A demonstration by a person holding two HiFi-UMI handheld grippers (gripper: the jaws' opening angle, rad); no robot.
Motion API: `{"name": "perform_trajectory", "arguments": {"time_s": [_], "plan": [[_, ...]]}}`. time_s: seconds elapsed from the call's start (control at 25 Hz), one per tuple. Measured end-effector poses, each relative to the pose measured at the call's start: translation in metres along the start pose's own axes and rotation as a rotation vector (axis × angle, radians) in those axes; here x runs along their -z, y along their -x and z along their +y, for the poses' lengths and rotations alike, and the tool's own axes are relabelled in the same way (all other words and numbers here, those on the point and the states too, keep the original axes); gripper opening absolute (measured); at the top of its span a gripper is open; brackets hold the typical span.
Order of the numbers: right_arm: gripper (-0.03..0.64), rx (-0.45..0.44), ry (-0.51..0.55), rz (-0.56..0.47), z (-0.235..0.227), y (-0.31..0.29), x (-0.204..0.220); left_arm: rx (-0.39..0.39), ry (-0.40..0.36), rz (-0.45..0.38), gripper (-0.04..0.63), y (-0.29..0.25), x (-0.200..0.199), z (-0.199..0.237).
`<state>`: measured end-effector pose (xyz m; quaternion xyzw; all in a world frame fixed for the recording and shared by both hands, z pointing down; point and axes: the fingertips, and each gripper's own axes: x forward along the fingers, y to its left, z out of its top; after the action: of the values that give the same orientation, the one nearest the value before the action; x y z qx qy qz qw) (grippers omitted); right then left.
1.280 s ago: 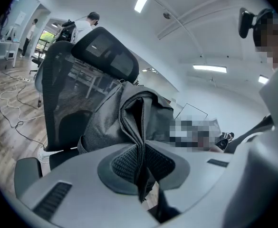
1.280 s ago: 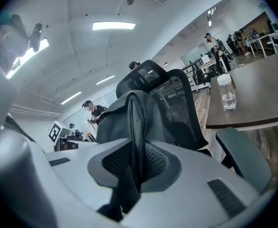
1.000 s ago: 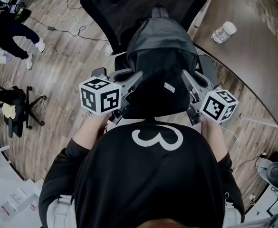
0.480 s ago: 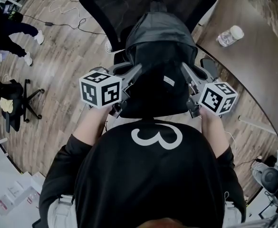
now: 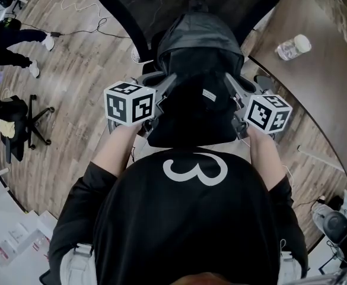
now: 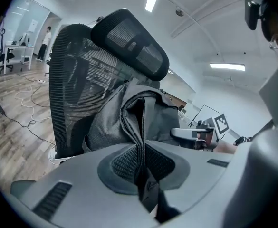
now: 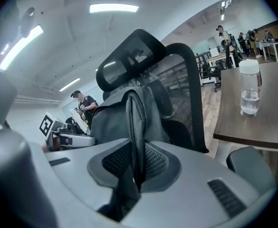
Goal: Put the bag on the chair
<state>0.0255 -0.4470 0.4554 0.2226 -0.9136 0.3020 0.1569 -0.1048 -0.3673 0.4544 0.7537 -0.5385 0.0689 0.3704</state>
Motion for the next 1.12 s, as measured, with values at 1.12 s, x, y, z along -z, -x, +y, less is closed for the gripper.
{"name": "perform_trajectory", "arguments": {"time_s": [1.12], "plan": [[0.069, 0.010, -0.044, 0.119, -0.059, -0.069, 0.040, -0.041, 0.042, 0.069, 0.048, -0.060, 0.032, 0.072]]}}
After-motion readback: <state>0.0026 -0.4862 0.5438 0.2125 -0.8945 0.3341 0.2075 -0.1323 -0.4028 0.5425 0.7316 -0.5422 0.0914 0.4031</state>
